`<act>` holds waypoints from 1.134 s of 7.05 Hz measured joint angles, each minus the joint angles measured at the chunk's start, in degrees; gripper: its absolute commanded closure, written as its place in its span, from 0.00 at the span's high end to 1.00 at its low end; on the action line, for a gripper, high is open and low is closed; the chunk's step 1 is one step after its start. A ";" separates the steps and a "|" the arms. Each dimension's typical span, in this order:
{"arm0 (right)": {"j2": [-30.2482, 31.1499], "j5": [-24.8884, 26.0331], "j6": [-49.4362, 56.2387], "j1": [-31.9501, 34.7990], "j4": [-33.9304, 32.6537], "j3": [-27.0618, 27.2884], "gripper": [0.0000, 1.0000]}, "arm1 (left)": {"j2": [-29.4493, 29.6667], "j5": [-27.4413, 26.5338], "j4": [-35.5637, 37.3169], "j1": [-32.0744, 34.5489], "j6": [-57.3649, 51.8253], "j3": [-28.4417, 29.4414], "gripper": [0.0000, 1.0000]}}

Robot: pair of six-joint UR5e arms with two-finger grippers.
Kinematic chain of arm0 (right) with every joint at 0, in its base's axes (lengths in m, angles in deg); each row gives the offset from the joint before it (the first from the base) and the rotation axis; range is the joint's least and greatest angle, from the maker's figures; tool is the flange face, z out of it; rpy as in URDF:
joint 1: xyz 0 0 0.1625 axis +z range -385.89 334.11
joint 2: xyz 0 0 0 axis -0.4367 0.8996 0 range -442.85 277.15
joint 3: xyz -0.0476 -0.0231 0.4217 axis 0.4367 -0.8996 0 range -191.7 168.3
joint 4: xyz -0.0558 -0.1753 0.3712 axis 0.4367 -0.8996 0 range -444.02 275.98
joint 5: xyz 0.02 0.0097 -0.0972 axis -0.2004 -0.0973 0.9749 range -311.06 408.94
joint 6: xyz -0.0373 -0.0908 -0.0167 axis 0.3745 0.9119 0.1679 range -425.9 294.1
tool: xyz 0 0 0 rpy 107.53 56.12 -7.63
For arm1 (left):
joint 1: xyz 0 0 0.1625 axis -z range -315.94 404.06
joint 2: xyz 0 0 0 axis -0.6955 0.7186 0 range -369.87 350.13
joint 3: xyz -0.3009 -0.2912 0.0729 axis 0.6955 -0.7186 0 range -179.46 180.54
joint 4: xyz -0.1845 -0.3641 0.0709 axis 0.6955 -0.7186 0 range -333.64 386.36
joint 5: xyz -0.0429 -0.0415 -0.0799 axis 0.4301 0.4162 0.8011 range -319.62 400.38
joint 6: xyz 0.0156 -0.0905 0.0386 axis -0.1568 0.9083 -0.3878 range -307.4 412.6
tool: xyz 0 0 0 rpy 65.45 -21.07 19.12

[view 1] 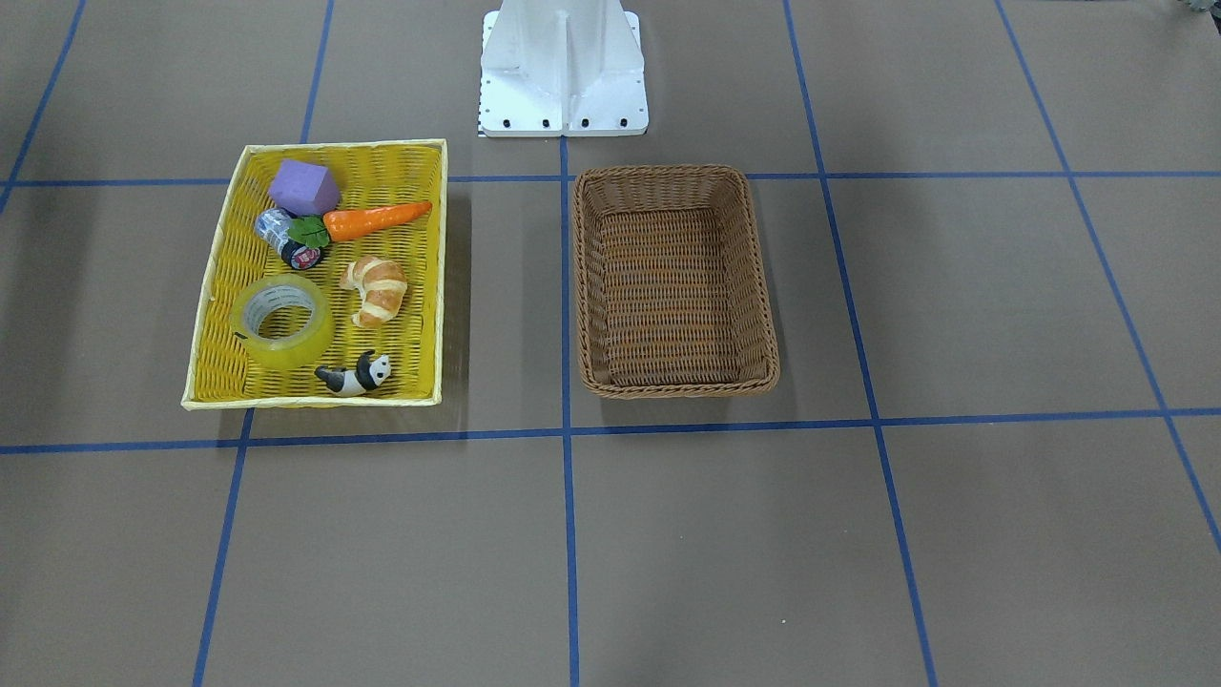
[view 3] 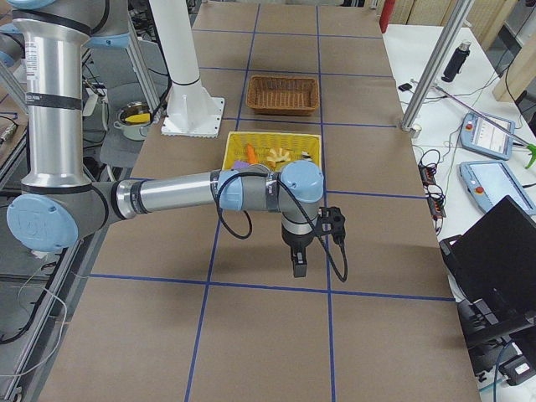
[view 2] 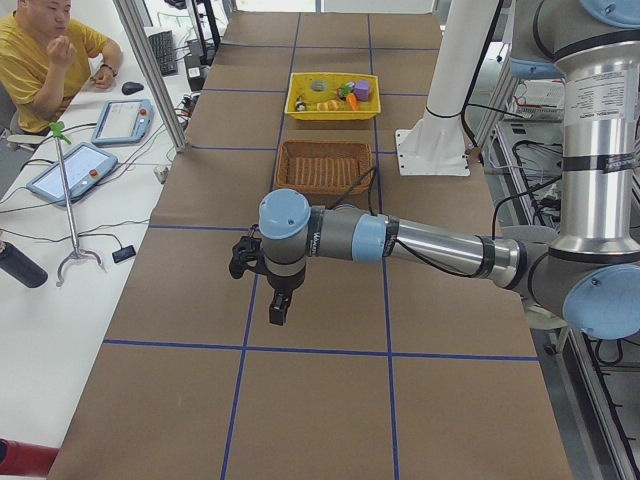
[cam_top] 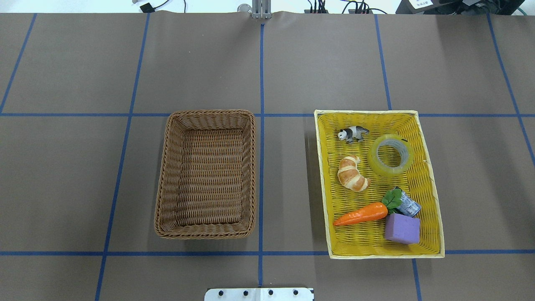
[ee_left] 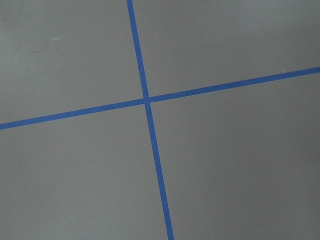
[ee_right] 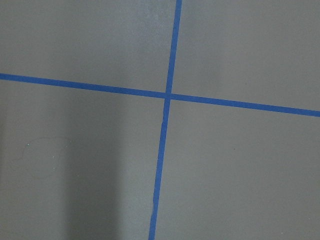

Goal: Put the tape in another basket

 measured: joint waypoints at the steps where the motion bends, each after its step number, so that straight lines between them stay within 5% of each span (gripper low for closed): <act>1: -0.01 0.15 0.00 0.00 0.02 0.02 1.00 | -0.02 -0.04 -0.04 0.00 0.11 -0.31 0.99; 8: -0.01 -1.13 -3.51 0.00 19.33 -2.31 1.00 | 3.74 -0.13 -3.43 0.10 0.55 -5.20 0.99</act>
